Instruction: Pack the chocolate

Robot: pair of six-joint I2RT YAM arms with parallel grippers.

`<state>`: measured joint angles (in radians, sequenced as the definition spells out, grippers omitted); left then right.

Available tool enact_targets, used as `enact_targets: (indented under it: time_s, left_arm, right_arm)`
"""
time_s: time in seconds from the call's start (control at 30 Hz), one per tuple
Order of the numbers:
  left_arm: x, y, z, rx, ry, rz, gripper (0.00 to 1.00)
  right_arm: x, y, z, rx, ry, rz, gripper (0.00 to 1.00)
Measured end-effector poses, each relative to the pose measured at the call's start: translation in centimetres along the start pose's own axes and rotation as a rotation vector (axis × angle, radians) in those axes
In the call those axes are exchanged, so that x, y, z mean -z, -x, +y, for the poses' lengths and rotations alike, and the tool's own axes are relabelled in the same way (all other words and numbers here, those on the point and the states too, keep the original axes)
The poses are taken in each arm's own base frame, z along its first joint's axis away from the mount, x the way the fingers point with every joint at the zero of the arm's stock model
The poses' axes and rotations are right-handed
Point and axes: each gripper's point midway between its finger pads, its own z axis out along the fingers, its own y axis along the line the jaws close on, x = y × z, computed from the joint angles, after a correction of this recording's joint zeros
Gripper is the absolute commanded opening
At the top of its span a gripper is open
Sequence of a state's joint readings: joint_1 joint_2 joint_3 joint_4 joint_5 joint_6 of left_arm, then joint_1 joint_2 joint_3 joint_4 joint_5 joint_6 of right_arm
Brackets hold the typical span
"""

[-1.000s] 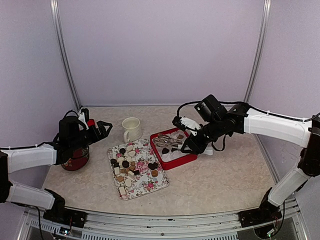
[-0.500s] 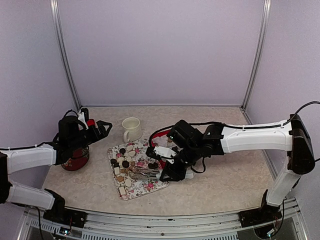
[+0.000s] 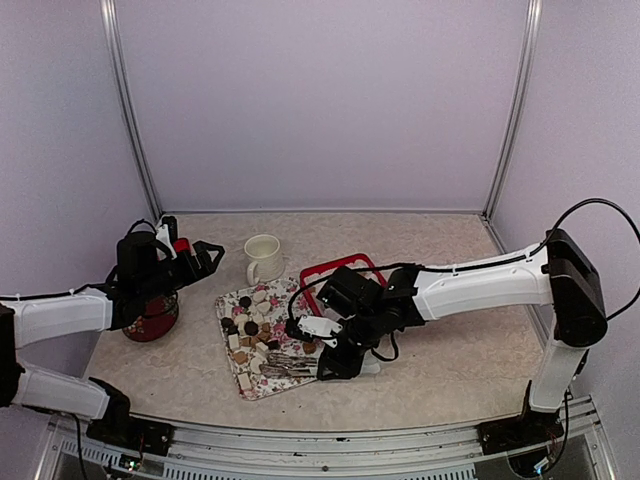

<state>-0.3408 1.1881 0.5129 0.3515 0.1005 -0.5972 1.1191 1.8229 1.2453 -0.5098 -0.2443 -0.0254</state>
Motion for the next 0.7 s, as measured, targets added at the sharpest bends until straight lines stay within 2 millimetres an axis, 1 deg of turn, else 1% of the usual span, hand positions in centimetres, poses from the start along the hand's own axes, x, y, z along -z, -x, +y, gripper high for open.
enact_targets:
  time_s: [0.23, 0.5, 0.7]
  left_arm:
    - [0.0, 0.0, 0.0, 0.0, 0.0, 0.0, 0.99]
    - [0.0, 0.0, 0.0, 0.0, 0.0, -0.001, 0.99]
    - [0.0, 0.0, 0.0, 0.0, 0.0, -0.001, 0.99]
  right_arm:
    - [-1.0, -0.2, 0.1, 0.003, 0.003, 0.019, 0.4]
    - [-1.5, 1.7, 0.1, 0.026, 0.004, -0.006, 0.4]
    - [-2.3, 2.0, -0.2, 0.03, -0.001, 0.002, 0.4]
